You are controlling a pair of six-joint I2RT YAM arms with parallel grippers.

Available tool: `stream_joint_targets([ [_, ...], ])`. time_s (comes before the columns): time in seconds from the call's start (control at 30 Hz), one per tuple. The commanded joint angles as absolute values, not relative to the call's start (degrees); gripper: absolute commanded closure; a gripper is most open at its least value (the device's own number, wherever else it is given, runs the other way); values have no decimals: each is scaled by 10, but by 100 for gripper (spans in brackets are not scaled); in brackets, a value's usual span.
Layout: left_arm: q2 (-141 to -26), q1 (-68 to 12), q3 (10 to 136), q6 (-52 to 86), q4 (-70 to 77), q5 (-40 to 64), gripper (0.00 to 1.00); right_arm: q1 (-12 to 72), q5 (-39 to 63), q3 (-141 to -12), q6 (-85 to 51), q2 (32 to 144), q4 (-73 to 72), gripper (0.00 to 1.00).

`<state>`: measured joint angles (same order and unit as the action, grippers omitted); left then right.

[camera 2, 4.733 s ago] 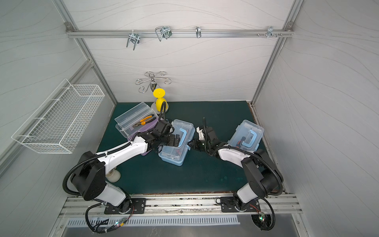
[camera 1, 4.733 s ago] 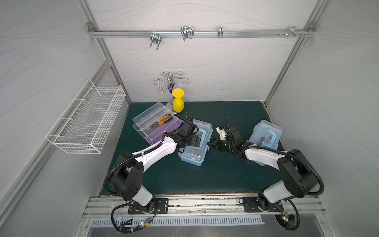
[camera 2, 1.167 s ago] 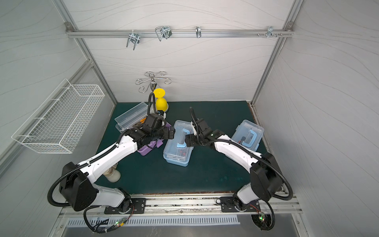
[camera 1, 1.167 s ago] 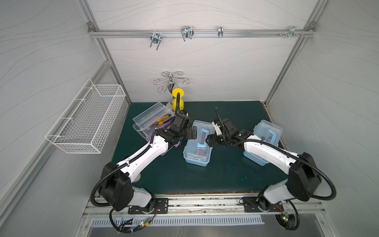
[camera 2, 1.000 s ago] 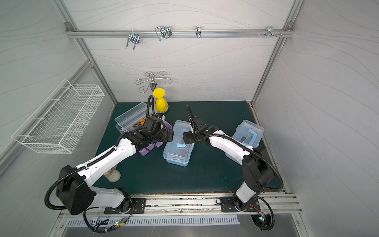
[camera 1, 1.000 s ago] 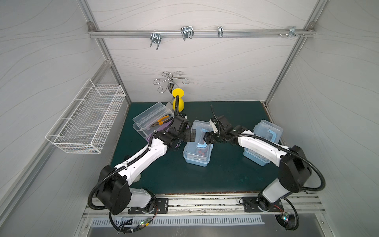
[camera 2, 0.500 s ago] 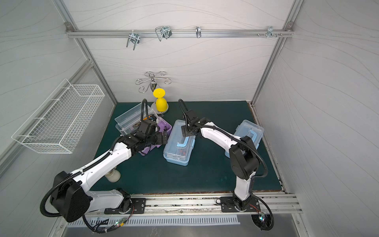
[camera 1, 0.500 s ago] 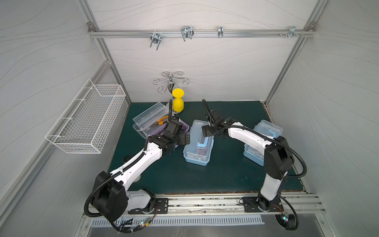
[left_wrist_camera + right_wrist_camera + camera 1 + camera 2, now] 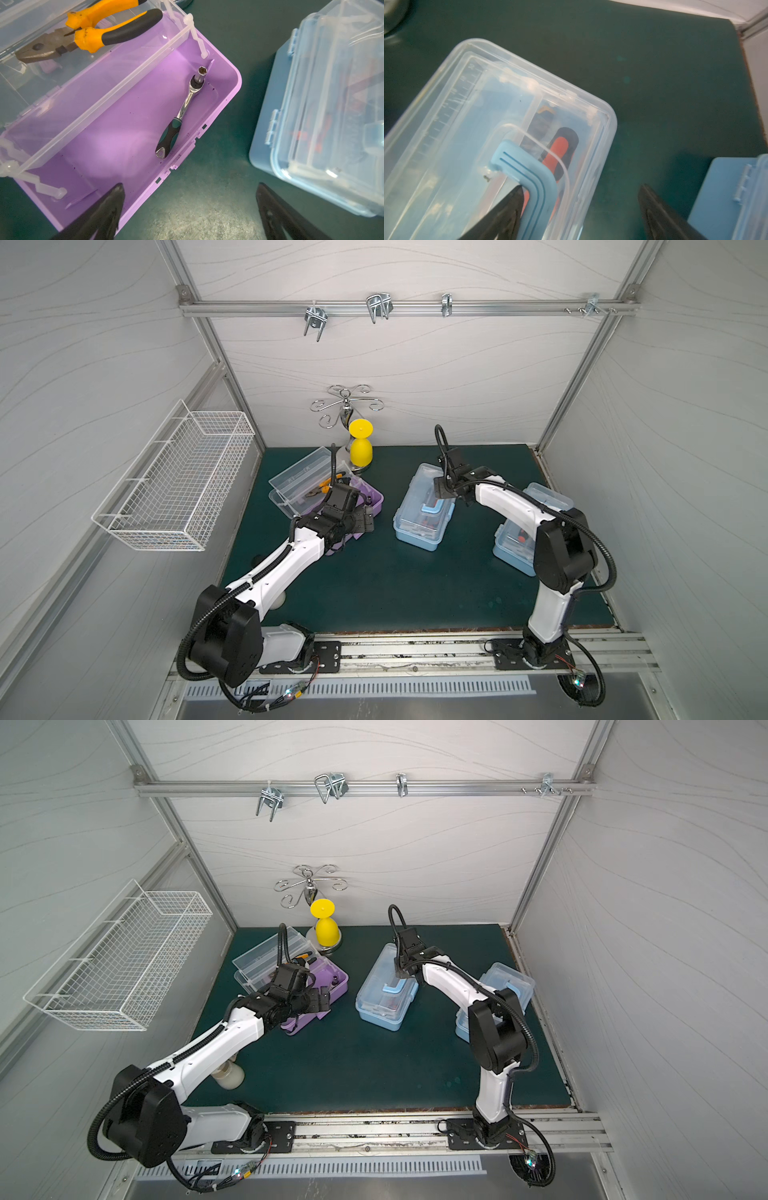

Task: Close toolboxes
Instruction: Move the toolbox to the center of the board.

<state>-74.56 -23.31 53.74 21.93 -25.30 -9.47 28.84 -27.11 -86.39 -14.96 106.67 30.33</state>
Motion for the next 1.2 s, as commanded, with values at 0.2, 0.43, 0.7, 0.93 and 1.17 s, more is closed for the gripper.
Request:
stream_joint_targets([
  [0.2, -758, -220, 540, 228, -233, -98, 1, 179, -349, -874, -114, 1113, 356, 12],
  [0.43, -768, -209, 539, 228, -236, -104, 1, 126, -353, -875, -125, 1107, 369, 8],
  [0.7, -800, -189, 538, 224, -211, -88, 1, 121, -266, -844, -143, 1023, 348, 4],
  [0.93, -847, -188, 549, 211, -173, -71, 1, 146, -199, -816, -149, 931, 339, 4],
  [1.17, -893, -188, 568, 215, -164, -35, 2, 204, -109, -743, -163, 843, 309, 4],
])
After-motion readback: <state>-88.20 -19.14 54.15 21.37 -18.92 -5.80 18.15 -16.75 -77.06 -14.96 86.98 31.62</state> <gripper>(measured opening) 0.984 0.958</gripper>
